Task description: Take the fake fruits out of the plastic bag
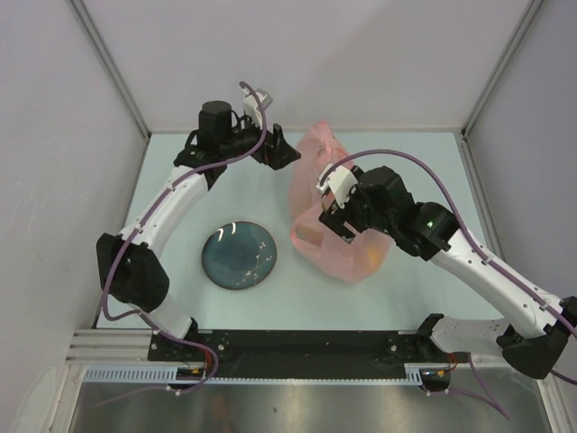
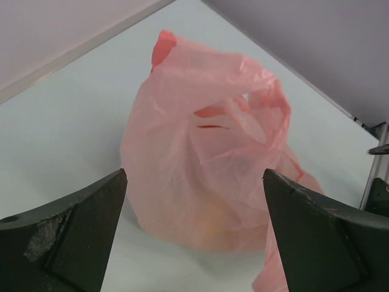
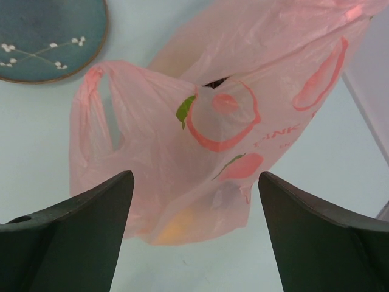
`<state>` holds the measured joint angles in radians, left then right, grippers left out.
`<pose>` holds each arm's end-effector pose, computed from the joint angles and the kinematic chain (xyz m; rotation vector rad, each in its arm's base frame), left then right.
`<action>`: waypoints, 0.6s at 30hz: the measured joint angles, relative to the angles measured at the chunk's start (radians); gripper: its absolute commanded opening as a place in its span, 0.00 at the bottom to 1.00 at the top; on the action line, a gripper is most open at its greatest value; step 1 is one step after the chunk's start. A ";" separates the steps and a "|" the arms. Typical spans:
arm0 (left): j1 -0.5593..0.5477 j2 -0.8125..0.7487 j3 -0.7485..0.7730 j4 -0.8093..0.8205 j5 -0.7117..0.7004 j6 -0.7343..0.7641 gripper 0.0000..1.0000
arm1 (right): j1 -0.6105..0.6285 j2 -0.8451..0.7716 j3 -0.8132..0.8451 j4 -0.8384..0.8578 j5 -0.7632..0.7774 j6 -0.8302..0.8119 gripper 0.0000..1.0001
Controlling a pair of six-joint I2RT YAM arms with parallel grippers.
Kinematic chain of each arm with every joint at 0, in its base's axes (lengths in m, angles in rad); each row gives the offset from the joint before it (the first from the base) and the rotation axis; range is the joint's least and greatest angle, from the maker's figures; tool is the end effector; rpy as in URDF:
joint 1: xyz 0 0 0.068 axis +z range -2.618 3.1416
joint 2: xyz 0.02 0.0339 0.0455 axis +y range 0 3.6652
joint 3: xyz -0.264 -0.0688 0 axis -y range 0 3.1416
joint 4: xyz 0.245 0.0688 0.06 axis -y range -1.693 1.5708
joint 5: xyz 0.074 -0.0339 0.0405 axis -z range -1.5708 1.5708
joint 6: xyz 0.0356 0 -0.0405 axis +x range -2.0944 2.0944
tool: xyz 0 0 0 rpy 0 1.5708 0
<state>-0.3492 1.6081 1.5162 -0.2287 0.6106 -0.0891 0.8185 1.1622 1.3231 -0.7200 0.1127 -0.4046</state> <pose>0.3475 -0.1482 0.3821 0.6667 1.8059 -0.8719 0.1670 0.1725 0.3962 -1.1670 1.7800 0.1247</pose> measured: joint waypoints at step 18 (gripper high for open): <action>-0.052 0.023 0.033 0.106 0.075 -0.238 0.89 | -0.457 0.003 -0.032 -0.029 -0.114 0.179 0.88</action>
<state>-0.4015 1.6310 1.5490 -0.1230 0.6853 -0.3267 0.3611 1.1656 1.2915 -0.7490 -0.0017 -0.2260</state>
